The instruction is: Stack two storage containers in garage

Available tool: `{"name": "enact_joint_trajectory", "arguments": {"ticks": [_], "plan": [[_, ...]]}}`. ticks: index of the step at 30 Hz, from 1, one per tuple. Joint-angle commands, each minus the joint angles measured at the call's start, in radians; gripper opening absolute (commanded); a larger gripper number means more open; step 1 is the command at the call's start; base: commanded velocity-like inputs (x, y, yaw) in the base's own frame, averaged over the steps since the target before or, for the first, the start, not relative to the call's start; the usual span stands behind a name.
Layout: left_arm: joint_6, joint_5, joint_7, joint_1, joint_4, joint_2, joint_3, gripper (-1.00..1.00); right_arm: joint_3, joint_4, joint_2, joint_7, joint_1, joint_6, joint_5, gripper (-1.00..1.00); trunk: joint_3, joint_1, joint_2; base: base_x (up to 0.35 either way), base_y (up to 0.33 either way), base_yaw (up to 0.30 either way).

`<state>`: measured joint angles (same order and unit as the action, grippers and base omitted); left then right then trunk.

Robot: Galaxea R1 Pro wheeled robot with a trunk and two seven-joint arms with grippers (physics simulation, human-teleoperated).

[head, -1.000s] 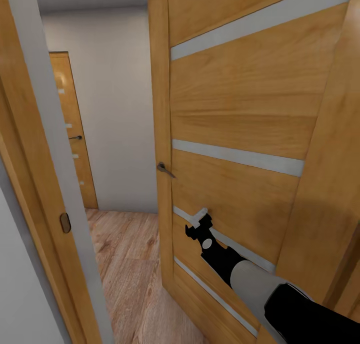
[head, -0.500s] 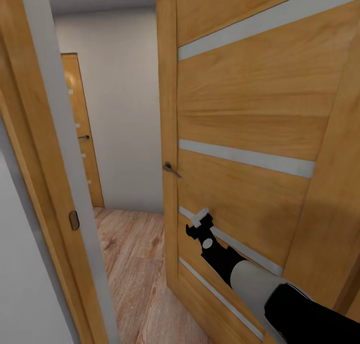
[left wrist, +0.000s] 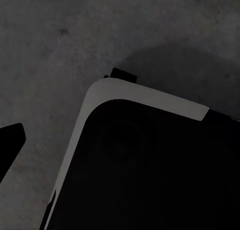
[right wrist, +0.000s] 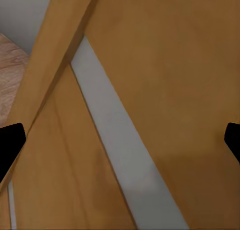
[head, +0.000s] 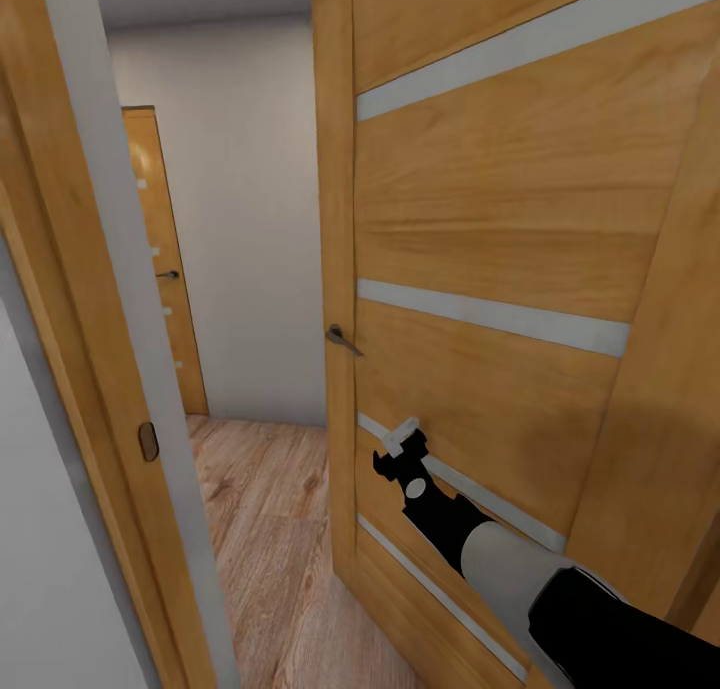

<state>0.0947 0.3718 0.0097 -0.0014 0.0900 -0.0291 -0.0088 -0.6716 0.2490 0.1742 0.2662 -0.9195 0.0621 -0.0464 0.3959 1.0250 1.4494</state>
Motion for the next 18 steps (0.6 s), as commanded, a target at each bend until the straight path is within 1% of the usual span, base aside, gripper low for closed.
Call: {"name": "enact_joint_trajectory", "arguments": {"ticks": [1, 16, 18], "plan": [[0.002, 0.004, 0.001, 0.0, 0.001, 0.0, -0.001, 1.0, -0.002, -0.002, 0.0, 0.004, -0.001, 0.0, -0.005, 1.0, 0.001, 0.0, 0.001, 0.0, 0.0, 0.0], [0.002, 0.003, 0.001, 0.0, 0.001, 0.0, -0.002, 1.0, 0.001, -0.002, 0.0, 0.003, -0.001, -0.002, -0.004, 1.0, 0.001, 0.0, 0.001, 0.0, 0.0, 0.0], [0.001, 0.005, 0.001, 0.0, 0.0, -0.001, -0.002, 1.0, 0.001, -0.002, 0.0, 0.002, -0.001, -0.003, -0.004, 1.0, 0.001, 0.0, 0.001, 0.151, 0.0, 0.0]]}}
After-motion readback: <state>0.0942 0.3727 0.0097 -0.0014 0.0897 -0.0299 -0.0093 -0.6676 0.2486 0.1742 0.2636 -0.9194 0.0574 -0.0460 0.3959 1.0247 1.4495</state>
